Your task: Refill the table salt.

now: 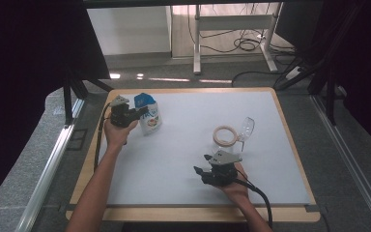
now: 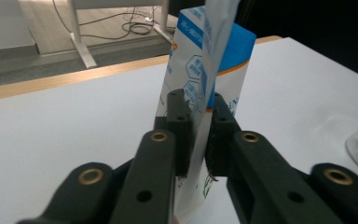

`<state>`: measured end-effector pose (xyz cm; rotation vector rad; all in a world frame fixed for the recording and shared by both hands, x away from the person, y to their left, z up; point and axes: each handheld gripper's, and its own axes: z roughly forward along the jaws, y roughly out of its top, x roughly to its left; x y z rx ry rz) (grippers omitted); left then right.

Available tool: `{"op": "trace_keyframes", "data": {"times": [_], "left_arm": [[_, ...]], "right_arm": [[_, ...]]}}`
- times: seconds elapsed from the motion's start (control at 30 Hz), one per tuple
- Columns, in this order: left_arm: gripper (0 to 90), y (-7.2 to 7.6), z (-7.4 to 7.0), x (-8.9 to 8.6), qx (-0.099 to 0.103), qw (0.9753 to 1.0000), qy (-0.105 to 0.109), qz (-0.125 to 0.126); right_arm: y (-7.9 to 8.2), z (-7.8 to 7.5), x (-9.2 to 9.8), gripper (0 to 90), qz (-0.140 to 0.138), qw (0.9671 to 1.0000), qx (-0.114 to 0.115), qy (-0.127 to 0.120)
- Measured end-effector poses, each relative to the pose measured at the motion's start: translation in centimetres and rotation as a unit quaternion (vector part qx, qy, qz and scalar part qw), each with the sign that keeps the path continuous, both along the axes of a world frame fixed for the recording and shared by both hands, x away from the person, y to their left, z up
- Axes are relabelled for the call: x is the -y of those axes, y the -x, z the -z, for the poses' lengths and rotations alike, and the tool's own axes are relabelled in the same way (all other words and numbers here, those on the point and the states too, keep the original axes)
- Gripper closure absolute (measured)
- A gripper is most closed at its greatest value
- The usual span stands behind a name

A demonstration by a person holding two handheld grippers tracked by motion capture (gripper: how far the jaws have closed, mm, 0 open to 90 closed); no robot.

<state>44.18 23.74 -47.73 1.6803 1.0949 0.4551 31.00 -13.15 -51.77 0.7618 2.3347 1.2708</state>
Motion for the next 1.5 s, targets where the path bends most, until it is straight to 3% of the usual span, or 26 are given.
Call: {"op": "trace_keyframes", "data": {"times": [0.13, 0.27, 0.47, 0.7, 0.9, 1.07, 1.2, 1.3, 1.5], "left_arm": [[86.2, 0.0, 0.0, 0.0, 0.000, 1.0000, 0.000, 0.002], [77.4, 0.1, 0.1, 0.1, -0.001, 0.9999, -0.014, 0.007], [86.7, 0.0, 0.4, -0.2, -0.003, 0.9999, -0.010, 0.012], [88.8, 0.1, 0.4, 0.0, 0.003, 0.9997, -0.007, 0.024], [89.2, 0.3, -0.3, 1.3, 0.018, 0.9990, -0.013, 0.040], [89.4, 0.5, -1.2, 2.0, 0.014, 0.9983, 0.010, 0.055], [89.5, 1.3, -1.9, 2.8, 0.012, 0.9958, 0.036, 0.083], [89.5, 1.7, -2.2, 3.3, 0.016, 0.9950, 0.035, 0.093], [89.5, 3.3, -3.4, 5.1, 0.015, 0.9903, 0.042, 0.132]], "right_arm": [[0.0, 0.0, 0.0, 41.4, 0.001, 1.0000, 0.000, 0.001], [0.0, 0.0, -0.1, 41.4, 0.001, 1.0000, 0.001, 0.003], [-0.1, 0.1, -0.1, 41.3, 0.001, 1.0000, 0.001, 0.002], [-0.1, 0.1, 0.0, 41.3, 0.003, 1.0000, 0.000, 0.003], [-0.1, 0.0, -0.1, 41.3, 0.003, 1.0000, 0.003, 0.001], [0.0, -0.1, -0.1, 41.2, 0.002, 1.0000, 0.005, 0.000], [0.1, 0.1, -0.2, 41.3, 0.002, 1.0000, 0.008, 0.002], [0.1, 0.1, -0.4, 41.3, 0.002, 0.9999, 0.014, 0.006], [-0.2, 0.4, -1.5, 40.9, -0.003, 0.9997, 0.021, 0.015]]}}
